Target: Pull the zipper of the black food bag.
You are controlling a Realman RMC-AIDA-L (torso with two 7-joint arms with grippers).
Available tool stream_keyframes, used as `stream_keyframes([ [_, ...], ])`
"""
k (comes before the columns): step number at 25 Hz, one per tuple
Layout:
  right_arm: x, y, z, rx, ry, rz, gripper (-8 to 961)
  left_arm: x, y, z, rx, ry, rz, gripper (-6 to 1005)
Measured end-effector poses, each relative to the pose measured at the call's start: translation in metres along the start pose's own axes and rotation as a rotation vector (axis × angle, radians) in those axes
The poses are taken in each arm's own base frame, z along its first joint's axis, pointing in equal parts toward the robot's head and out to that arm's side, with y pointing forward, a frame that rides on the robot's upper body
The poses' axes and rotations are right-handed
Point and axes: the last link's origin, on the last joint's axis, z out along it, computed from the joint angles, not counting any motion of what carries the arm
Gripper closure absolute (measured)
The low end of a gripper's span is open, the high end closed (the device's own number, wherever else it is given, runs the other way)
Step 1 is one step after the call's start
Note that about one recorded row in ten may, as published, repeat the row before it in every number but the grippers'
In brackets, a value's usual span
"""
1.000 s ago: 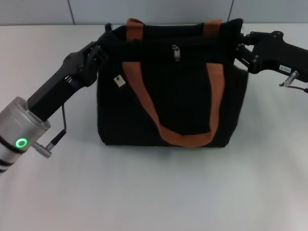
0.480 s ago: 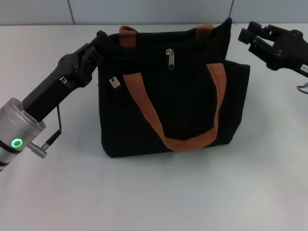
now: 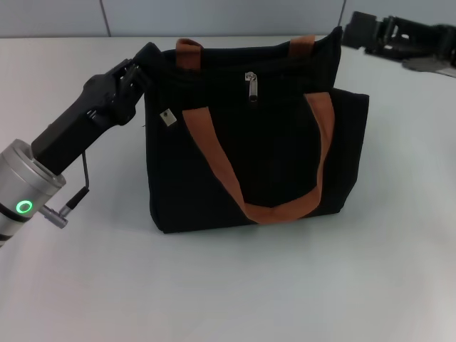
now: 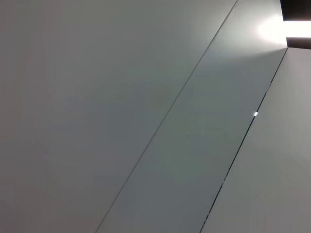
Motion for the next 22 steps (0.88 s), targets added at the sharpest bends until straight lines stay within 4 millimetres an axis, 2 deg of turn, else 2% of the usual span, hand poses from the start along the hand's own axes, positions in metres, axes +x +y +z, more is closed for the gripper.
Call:
stream_keyframes([
  [2, -0.006, 0.002, 0.013, -0.028, 0.048, 0.115, 302, 0.003, -0.001, 0.002, -0.005, 0.004, 0.010, 976],
  [3, -0.010, 0.002, 0.026, -0.047, 0.070, 0.192, 301, 0.006, -0.001, 0.005, -0.019, 0.008, 0.015, 976],
  [4, -0.010, 0.002, 0.026, -0.047, 0.070, 0.192, 301, 0.006, -0.001, 0.005, -0.019, 0.008, 0.015, 976],
  [6, -0.013, -0.001, 0.042, -0.055, 0.099, 0.282, 301, 0.011, -0.001, 0.013, -0.042, 0.009, 0.028, 976],
  [8, -0.013, -0.003, 0.048, -0.045, 0.115, 0.301, 301, 0.013, -0.001, 0.017, -0.053, 0.007, 0.037, 976],
  [12, -0.012, -0.006, 0.051, -0.027, 0.127, 0.300, 301, 0.015, -0.001, 0.026, -0.076, -0.002, 0.050, 976],
  [16, -0.010, -0.006, 0.046, -0.031, 0.119, 0.244, 300, 0.016, 0.000, 0.033, -0.090, -0.002, 0.053, 975],
  [22, 0.001, -0.005, 0.028, -0.050, 0.110, 0.034, 300, 0.018, -0.001, 0.042, -0.097, 0.000, 0.053, 975],
])
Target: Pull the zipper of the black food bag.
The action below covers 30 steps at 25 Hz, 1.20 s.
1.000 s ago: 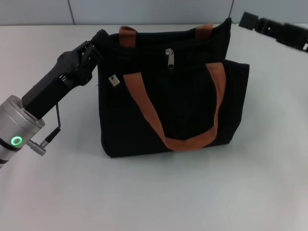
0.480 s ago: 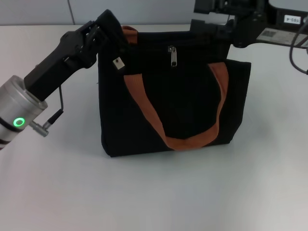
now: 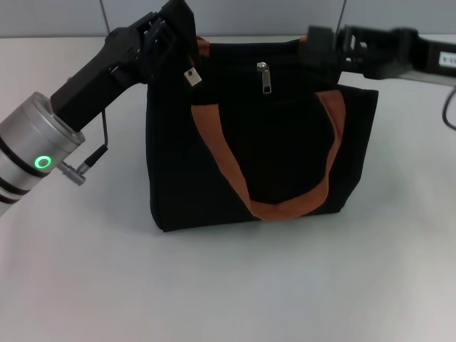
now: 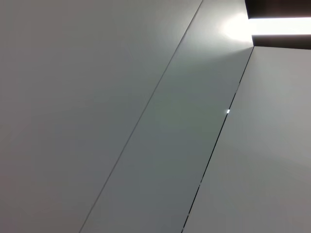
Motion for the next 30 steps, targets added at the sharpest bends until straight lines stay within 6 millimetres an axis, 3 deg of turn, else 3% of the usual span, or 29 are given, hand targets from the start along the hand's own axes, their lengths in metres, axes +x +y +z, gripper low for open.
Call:
stream_keyframes([
  [6, 0.025, -0.005, -0.009, 0.046, -0.022, -0.312, 300, 0.002, 0.000, 0.014, -0.027, -0.011, 0.007, 975],
  [11, 0.033, -0.013, -0.007, 0.102, -0.049, -0.383, 301, 0.002, 0.002, 0.029, -0.063, -0.023, 0.003, 976],
  [16, 0.035, -0.015, -0.006, 0.108, -0.034, -0.386, 301, 0.000, 0.003, 0.040, -0.080, -0.033, -0.010, 975],
  [30, 0.032, -0.022, -0.008, 0.165, -0.056, -0.377, 300, 0.002, 0.005, 0.045, -0.101, -0.030, -0.008, 976],
])
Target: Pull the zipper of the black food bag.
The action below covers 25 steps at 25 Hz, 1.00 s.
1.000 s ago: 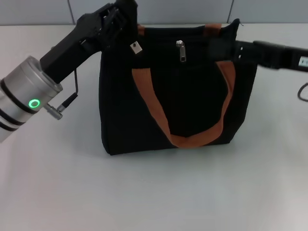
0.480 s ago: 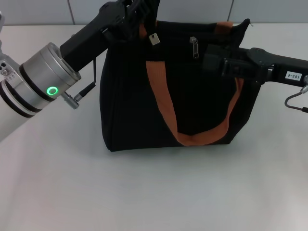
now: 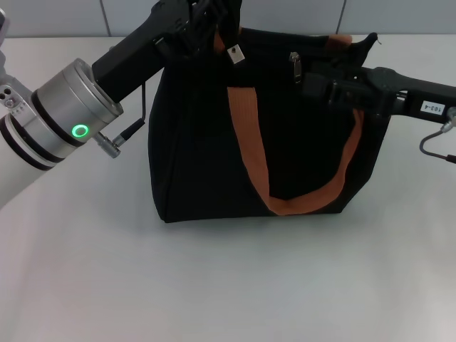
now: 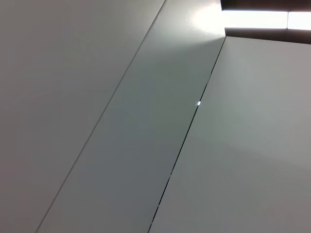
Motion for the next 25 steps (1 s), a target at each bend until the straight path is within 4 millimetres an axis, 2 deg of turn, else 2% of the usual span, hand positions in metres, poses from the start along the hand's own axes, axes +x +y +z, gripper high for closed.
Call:
stream_keyframes([
  [10, -0.002, -0.002, 0.003, 0.010, 0.003, -0.002, 300, 0.001, 0.001, 0.003, -0.011, 0.000, 0.002, 975],
  [18, -0.005, 0.000, 0.019, -0.017, 0.041, 0.007, 301, 0.001, 0.001, 0.005, -0.015, 0.000, 0.002, 975],
  [25, -0.004, -0.002, 0.020, -0.002, 0.053, 0.034, 301, 0.001, 0.001, 0.005, -0.015, 0.000, 0.004, 975],
])
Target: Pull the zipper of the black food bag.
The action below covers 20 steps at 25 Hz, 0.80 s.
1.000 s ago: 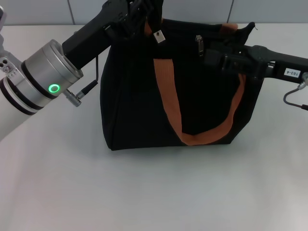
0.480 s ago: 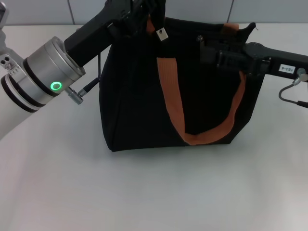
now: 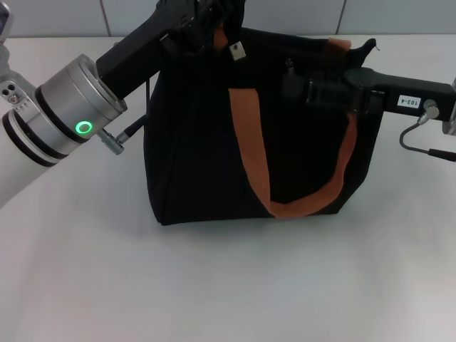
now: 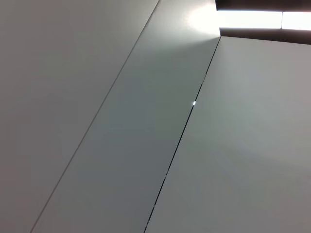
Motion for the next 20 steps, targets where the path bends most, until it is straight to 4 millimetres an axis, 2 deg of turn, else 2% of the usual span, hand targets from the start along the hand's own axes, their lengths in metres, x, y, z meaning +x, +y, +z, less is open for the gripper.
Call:
stream_keyframes([
  [5, -0.0009, 0.0040, 0.0009, -0.029, 0.007, 0.013, 303, -0.0002, -0.0005, 0.0001, 0.003, -0.001, 0.003, 975],
  [20, -0.0006, -0.0004, 0.0015, 0.002, 0.007, 0.054, 333, 0.0005, -0.0002, 0.0011, -0.001, 0.001, 0.003, 976],
])
